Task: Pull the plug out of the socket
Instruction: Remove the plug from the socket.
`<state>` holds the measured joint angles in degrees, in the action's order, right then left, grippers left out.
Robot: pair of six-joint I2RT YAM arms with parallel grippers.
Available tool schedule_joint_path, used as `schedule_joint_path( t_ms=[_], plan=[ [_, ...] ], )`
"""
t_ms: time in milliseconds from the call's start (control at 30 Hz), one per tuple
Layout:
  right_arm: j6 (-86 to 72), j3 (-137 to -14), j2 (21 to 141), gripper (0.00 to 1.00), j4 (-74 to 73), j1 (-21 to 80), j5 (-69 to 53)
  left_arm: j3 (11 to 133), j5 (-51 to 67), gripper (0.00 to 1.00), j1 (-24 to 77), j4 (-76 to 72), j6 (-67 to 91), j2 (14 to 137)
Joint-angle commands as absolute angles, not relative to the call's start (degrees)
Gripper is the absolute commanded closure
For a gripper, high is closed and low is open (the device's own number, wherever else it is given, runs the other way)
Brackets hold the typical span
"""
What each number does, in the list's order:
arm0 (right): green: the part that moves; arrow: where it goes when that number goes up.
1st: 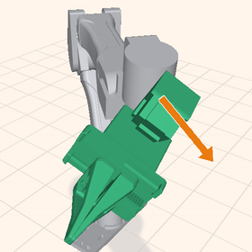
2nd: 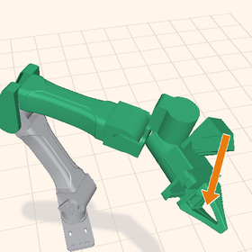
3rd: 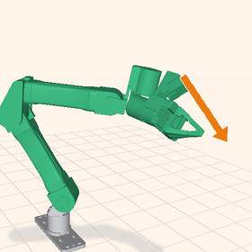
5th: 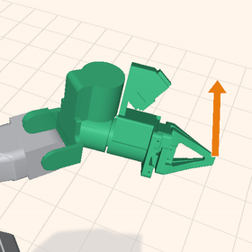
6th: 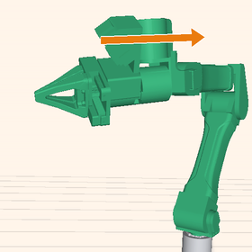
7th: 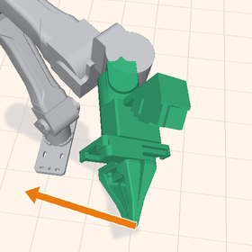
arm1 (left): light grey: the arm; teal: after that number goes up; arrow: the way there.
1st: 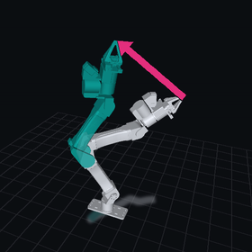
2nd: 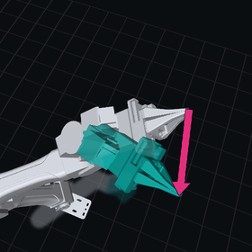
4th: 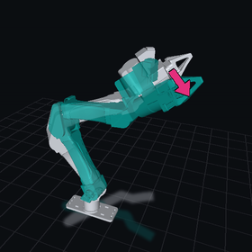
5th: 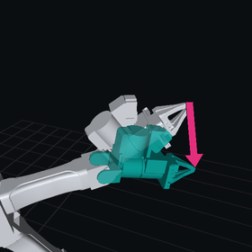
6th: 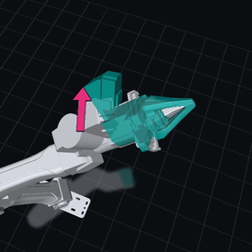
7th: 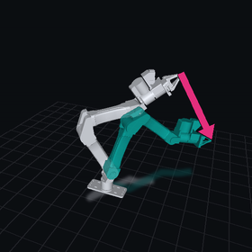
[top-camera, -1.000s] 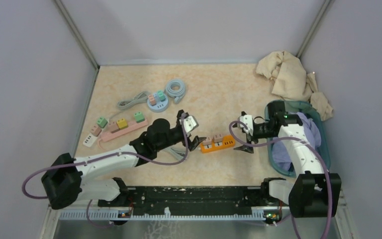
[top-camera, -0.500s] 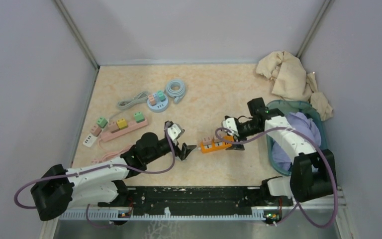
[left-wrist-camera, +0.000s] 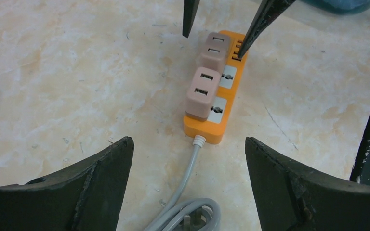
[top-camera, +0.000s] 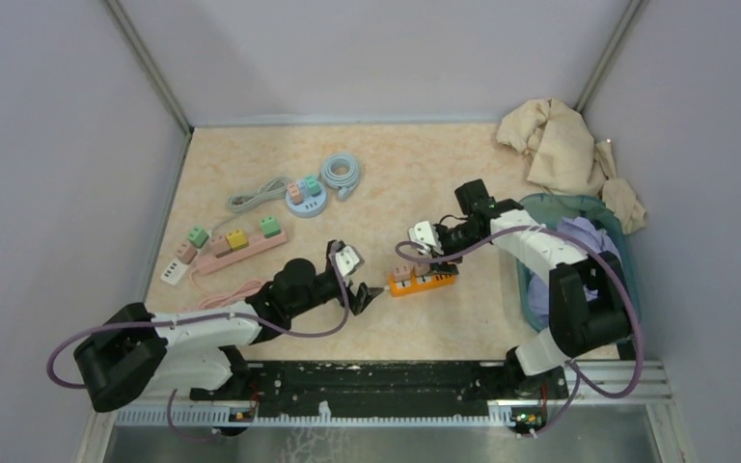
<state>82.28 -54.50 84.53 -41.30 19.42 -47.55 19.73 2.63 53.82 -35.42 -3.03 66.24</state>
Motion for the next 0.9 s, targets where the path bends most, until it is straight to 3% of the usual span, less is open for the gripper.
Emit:
schedule_joint_path(
  t_ms=[0, 233, 500, 600, 867],
  plan=[
    [82.15, -59.34, 88.11, 0.40, -40.85, 20.80, -46.41, 21.88, 5.67, 0.10, 53.13, -38.44, -4.41, 70.09],
    [81.87, -63.99, 93.23, 0.63, -45.79, 22.51, -45.24, 23.90, 10.12, 0.16, 51.68, -40.17, -4.63, 75.33],
    [81.65, -61.97, 92.38, 0.84, -44.39, 23.64, -44.74, 28.50, 16.55, 0.34, 50.26, -43.29, -3.99, 84.25],
    [80.65, -61.05, 91.34, 0.92, -43.53, 23.64, -44.94, 29.91, 17.16, 0.49, 50.12, -46.64, -1.94, 88.16],
    [78.42, -57.93, 88.76, 1.00, -41.73, 23.64, -45.44, 32.23, 18.20, 0.46, 50.11, -49.42, -4.08, 93.63]
  ],
)
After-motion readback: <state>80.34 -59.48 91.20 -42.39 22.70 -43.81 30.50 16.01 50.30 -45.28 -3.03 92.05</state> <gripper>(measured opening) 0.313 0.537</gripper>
